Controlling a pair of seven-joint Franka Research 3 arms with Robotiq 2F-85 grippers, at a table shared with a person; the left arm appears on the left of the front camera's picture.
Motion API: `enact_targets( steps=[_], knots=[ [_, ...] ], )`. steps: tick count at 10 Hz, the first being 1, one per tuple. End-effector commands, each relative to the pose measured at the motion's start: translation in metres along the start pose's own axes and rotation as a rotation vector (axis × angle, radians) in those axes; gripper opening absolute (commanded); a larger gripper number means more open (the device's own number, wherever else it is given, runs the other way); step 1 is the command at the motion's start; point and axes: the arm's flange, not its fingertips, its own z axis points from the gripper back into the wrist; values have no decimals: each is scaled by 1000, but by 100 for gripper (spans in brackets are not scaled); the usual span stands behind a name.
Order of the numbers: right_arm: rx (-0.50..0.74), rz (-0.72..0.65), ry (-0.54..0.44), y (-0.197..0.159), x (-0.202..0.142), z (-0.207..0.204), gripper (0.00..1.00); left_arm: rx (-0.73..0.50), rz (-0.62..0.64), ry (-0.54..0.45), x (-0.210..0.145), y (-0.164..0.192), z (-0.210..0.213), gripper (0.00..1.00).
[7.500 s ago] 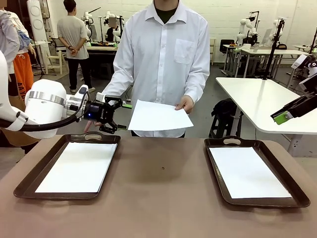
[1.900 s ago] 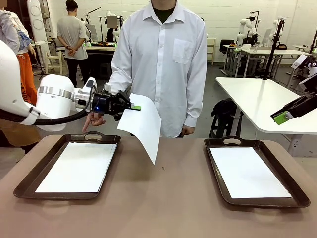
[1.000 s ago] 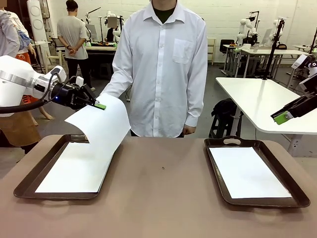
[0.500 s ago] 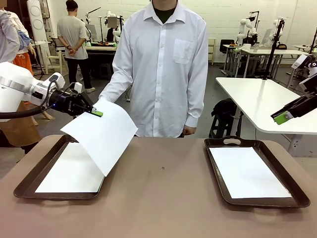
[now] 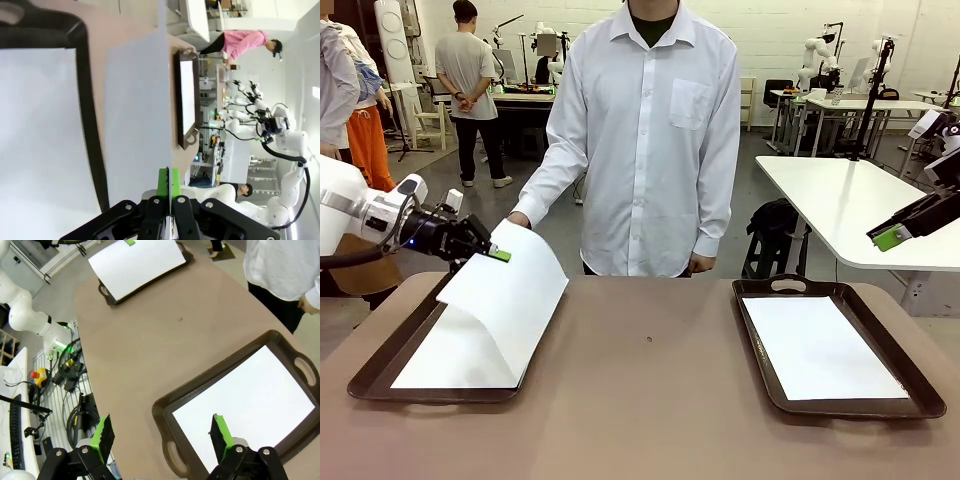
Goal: Sort the A4 documents.
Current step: Place the A4 Paper in the designated Handle tray.
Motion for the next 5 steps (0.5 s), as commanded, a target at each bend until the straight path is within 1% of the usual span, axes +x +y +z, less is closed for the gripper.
enact_targets(
  steps=[1,3,4,5],
  knots=[
    [4,10,-2,1,0,-1,100,-3,9,-64,-15,10,0,1],
    [4,10,-2,1,0,-1,100,58,7,-89,-19,17,8,1],
    [4,10,-2,1,0,-1,100,91,-2,-84,-16,16,9,1],
    [4,10,-2,1,0,-1,100,123,-13,-56,-11,14,10,1]
  ],
)
